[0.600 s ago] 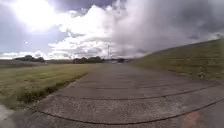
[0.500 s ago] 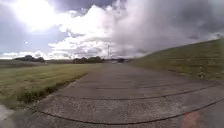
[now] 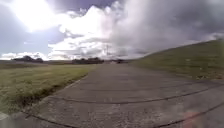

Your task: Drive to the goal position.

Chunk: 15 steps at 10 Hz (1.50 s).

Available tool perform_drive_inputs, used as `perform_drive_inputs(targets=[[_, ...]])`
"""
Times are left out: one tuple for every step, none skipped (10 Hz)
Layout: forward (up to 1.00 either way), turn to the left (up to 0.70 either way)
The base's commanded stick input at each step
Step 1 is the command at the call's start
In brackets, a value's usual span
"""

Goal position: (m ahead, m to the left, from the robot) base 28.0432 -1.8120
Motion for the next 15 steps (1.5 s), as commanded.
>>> perform_drive_inputs(targets=[[0.70, -0.35], [0.70, -0.35], [0.70, -0.35], [0.70, -0.35], [0.70, -0.35], [0.70, 0.00], [0.70, 0.00], [0.70, 0.00], [0.70, 0.00], [0.70, 0.00], [0.70, 0.00], [0.70, 0.00], [0.70, 0.00], [0.70, 0.00], [0.70, 0.00]])
